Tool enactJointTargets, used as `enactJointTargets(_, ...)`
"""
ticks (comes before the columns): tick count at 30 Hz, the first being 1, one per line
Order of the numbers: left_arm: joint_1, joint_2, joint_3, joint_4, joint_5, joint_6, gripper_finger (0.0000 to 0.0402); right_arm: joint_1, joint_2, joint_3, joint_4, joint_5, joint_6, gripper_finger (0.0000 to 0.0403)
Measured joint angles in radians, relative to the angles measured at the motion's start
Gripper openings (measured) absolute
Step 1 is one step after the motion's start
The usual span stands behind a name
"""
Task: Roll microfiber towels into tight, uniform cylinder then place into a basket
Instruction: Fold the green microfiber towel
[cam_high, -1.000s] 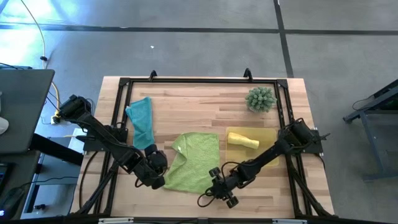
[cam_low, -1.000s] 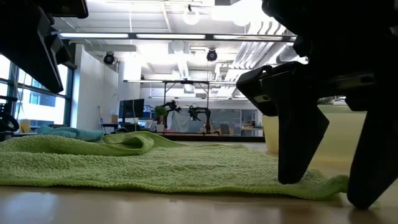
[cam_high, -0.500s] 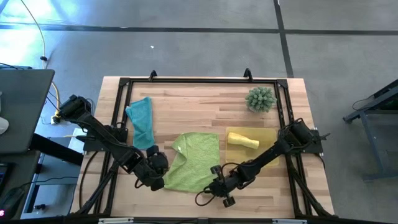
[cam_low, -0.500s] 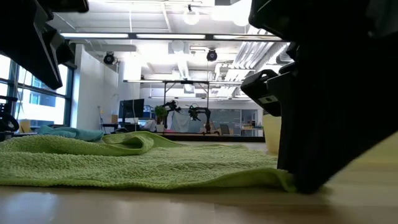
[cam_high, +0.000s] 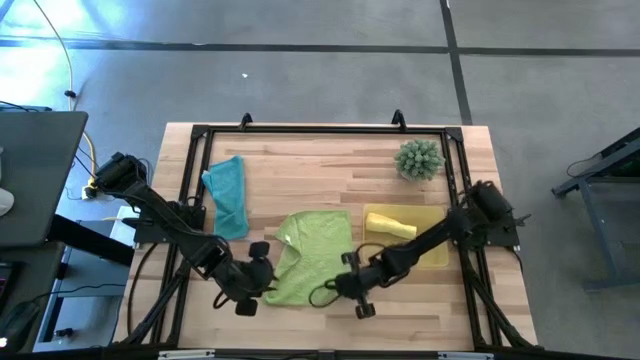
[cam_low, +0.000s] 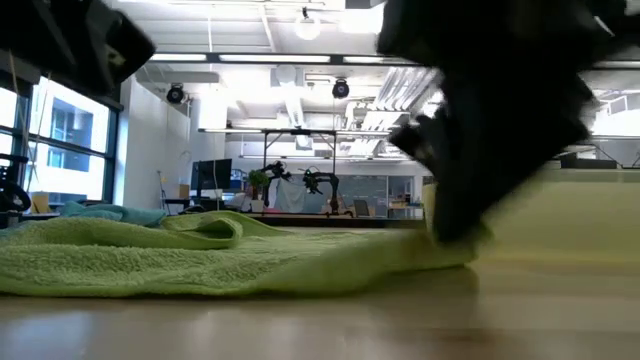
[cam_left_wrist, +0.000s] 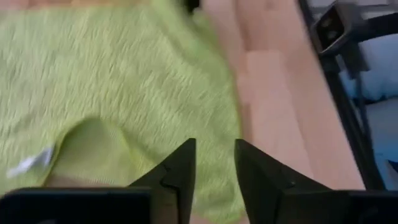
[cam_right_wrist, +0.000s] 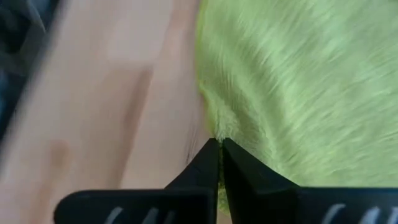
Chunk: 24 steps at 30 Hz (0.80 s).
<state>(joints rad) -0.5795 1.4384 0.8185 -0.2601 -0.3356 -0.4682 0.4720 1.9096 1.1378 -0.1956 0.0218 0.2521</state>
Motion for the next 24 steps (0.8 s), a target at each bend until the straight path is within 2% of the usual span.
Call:
enactJointTargets(8, 0.043, 0.013, 0.0, 0.222, -0.196, 0.21, 0.0147, -0.103, -0.117, 0.004, 0.04, -0.007, 0.222, 0.0001)
enactJointTargets(12, 0.086, 0.049, 0.0, 0.33, -0.208, 0.21, 0.0149, -0.149, -0.144, 0.005, 0.038, -0.005, 0.241, 0.0001)
enactJointTargets(24, 0.19, 0.239, 0.0, 0.469, -0.228, 0.144, 0.015, -0.212, -0.15, 0.006, 0.064, -0.006, 0.223, 0.0)
